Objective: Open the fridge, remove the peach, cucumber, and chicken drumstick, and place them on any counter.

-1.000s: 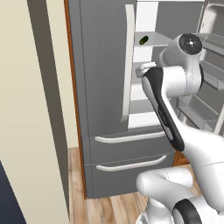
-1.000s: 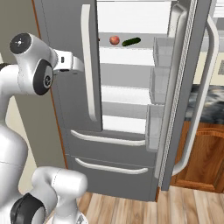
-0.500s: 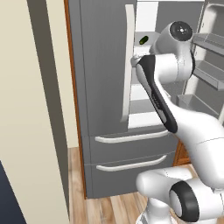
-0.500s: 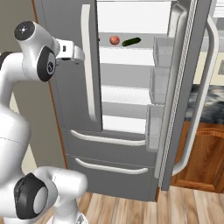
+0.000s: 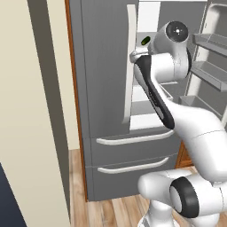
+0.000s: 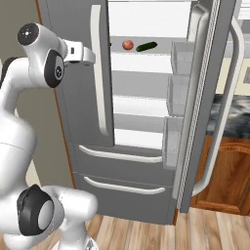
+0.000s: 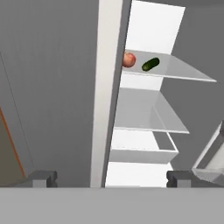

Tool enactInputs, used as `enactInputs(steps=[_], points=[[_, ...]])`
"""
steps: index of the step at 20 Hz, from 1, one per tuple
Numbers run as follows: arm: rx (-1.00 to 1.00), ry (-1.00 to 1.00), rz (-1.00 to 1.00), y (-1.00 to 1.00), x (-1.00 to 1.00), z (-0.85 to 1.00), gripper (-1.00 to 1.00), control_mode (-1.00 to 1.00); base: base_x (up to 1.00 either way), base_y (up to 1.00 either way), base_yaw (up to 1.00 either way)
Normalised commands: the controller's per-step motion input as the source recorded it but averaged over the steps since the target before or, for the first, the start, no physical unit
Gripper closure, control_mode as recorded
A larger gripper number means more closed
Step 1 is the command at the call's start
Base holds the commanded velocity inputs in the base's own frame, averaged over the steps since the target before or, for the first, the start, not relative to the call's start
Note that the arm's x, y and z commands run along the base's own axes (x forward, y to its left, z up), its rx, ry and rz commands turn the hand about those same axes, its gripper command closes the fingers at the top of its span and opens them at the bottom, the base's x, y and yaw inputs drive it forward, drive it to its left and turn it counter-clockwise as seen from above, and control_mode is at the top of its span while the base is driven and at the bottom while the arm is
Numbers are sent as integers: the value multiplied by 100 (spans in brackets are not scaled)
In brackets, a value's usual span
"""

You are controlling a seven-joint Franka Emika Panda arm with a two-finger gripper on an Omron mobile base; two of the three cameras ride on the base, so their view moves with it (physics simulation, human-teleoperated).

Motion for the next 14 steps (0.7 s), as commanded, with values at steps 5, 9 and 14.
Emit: enactInputs(steps=[5, 9, 14], points=[[3, -6, 0, 0, 37, 2, -100, -100, 0, 0, 0], [6, 0, 0, 0, 40, 12, -100, -100, 0, 0, 0], [4, 0, 0, 3, 48, 2, -100, -100, 0, 0, 0]])
